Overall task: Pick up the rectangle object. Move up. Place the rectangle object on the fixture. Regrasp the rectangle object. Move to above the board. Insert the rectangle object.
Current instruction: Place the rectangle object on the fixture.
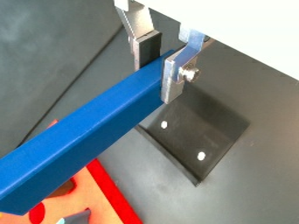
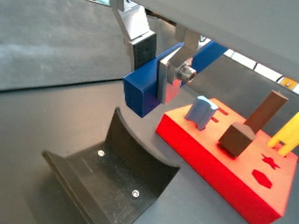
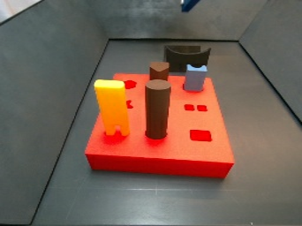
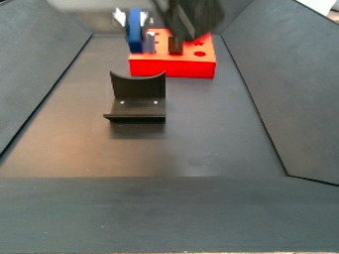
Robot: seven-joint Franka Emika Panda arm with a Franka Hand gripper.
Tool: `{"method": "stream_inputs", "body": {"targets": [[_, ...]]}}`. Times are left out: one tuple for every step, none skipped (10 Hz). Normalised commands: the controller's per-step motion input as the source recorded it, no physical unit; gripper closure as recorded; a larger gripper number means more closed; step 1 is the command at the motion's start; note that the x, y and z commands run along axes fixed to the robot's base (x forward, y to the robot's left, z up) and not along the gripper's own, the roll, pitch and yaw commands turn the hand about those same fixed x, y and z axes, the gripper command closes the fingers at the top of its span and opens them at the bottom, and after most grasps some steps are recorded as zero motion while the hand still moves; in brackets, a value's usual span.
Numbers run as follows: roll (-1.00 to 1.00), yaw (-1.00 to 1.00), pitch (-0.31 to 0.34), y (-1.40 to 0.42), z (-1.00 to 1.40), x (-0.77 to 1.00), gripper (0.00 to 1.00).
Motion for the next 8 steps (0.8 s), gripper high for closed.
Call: {"method": "stream_inputs", "body": {"targets": [[-1.0,-0.07,0.043,0.07,-1.0,0.11,1.0],[-1.0,-0.08,0.073,0.07,-1.0,0.12,1.0],[-1.0,-0.09,0.106,0.08,-1.0,0.14,1.0],[-0.98,-0.1,0.116,0.09,-1.0,0.14,1.0],[-0.71,-0.11,0.099,0.1,-1.0,0.16,1.0],[-0.6,-0.12,0.092,0.1,-1.0,0.16,1.0],[-0.38,-0.12,0.08,0.11,-1.0,0.18,1.0],[-0.25,-0.12,0.073,0.1,-1.0,0.18,1.0]]}}
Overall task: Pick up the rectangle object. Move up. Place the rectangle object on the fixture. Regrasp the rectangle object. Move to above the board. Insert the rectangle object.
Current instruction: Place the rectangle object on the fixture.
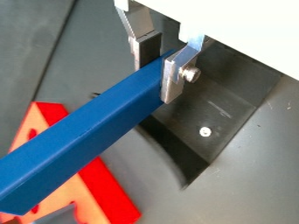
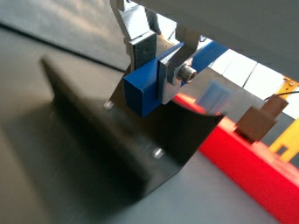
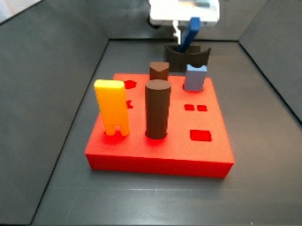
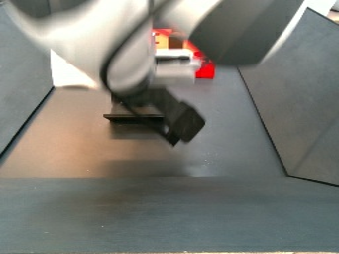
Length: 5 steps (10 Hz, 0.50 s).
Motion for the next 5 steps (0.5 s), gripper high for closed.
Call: {"method": "stream_inputs", "body": {"targets": [[-0.19,-0.12,0.046,0.11,-0.95,0.18,1.0],[-0.18,-0.12,0.034,0.1,-0.83,0.16,1.0],[-0.17,-0.11,0.021,0.08,-0.59,0.13,1.0],[-0.12,-0.1,0.008,0.06,-0.58,0.1,1.0],[-0.11,-0.09,0.007,0.06,-0.58,0.09,1.0]]}}
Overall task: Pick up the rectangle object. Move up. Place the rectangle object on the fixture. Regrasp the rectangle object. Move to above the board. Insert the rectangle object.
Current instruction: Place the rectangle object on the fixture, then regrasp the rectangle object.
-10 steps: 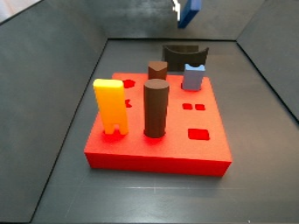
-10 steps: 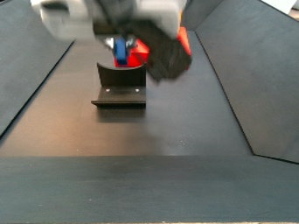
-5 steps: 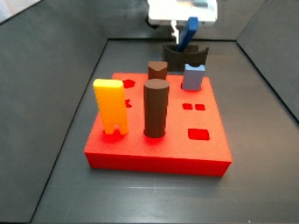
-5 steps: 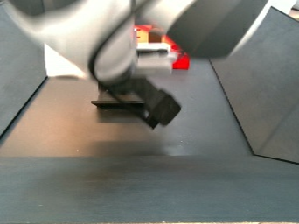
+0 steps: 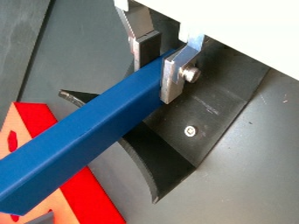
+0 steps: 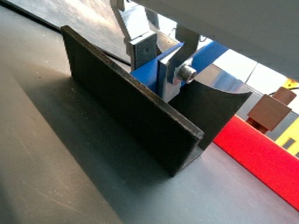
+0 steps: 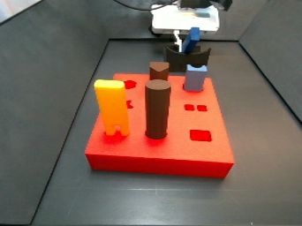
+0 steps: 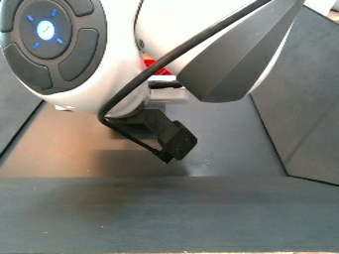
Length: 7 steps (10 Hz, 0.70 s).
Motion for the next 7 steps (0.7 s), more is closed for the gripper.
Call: {"method": "stream_inputs", "body": {"targets": [[0.0,0.0,0.0,0.0,0.0,0.0,0.0],[0.0,0.04,0.008,0.0,1.0,0.0,0.0],[0.0,0.05,0.012,0.0,1.0,-0.01,0.0],[0.02,0.05,0.03,0.0,1.0,-0.03,0.0],[0.04,0.04,0.044,-0.01,1.0,-0.03,0.0],[0.04,0.04,0.056,-0.01,1.0,-0.03,0.0],[0.05,0.02,0.079,0.0,0.89,-0.03,0.0]]}}
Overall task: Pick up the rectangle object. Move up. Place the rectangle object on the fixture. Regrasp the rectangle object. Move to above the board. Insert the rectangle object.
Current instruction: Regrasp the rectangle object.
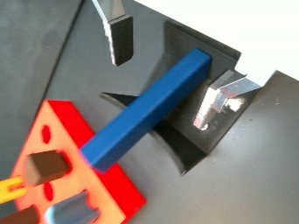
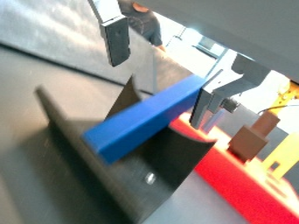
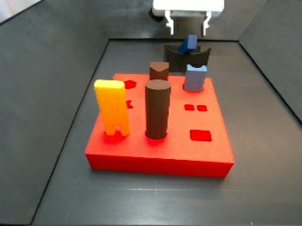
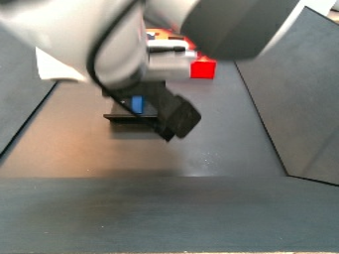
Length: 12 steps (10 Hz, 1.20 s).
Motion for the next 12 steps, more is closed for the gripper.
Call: {"method": "stream_inputs", "body": {"targets": [[0.05,0.01,0.097,0.0,0.71,-0.03,0.0],[0.05,-0.01,0.116,0.01,0.46,-0.02,0.0],[0.05,-0.01,0.121,0.01,0.35,-0.02,0.0],[1.0,0.01,0.073,-1.0,0.91,0.02,0.0],[1.0,0.01,0.068,-1.0,0.84,0.01,0.0],[1.0,0.01,0.06,-1.0,0.82,-0.01,0.0],[1.0,0.01,0.054,-1.0,0.8,-0.03,0.0],[1.0,0.01,0.047,-1.0,0.7,-0.04,0.0],[1.0,0.01,0.045,-1.0,0.63,-0.04,0.0],[1.0,0.01,0.043,-1.0,0.51,-0.05,0.0],[1.0,0.01,0.04,-0.87,0.35,-0.04,0.0],[1.0,0.01,0.038,-0.66,0.23,-0.03,0.0]]}}
